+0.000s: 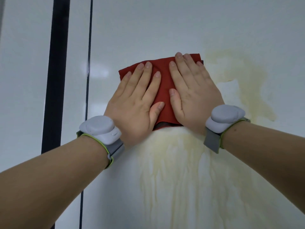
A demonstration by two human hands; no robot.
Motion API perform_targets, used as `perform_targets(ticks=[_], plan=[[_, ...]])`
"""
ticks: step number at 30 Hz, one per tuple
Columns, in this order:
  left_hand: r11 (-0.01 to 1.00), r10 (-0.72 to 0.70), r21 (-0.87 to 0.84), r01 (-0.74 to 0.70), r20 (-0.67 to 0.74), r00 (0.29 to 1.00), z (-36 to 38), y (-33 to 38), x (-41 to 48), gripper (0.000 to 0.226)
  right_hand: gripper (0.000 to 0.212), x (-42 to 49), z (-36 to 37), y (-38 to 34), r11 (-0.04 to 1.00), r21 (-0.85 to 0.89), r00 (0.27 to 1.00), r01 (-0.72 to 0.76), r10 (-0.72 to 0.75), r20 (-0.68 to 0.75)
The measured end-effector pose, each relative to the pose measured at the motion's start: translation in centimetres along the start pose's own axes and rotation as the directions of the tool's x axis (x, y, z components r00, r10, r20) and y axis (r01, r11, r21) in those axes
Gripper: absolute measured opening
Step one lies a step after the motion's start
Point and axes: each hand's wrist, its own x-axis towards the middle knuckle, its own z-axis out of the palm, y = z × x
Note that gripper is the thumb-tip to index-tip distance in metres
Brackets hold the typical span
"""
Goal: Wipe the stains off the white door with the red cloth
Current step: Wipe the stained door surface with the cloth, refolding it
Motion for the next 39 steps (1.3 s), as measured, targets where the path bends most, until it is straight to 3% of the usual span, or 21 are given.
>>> perform_targets(ticks=[17,25,30,35,39], plan=[[0.999,0.033,-0.043,-0.028,0.112,0.993,-1.5,2.9,-6.6,0.065,0.063,-6.7,-1.9,-3.3,0.999,0.031,0.993,-0.009,0.005,0.122],[0.997,0.051,-0.058,-0.044,0.132,0.990,-1.6,2.9,-7.3,0.065,0.057,-7.8,-2.1,-3.6,0.998,0.067,0.999,0.018,-0.022,0.049],[0.992,0.119,-0.051,-0.114,0.115,0.986,-1.7,1.8,-6.6,0.064,0.053,-7.9,-2.2,-3.6,0.989,-0.074,0.991,0.127,-0.123,0.057],[0.980,0.200,-0.019,-0.199,0.089,0.976,-1.3,-1.3,-2.6,0.065,0.055,-4.3,-1.2,-2.6,0.998,-0.029,0.998,0.060,-0.059,0.024],[0.988,0.156,0.008,-0.157,0.057,0.986,-1.0,-2.9,-0.3,0.065,0.057,-1.0,-0.5,-1.8,0.999,0.020,0.999,0.029,-0.029,0.014]])
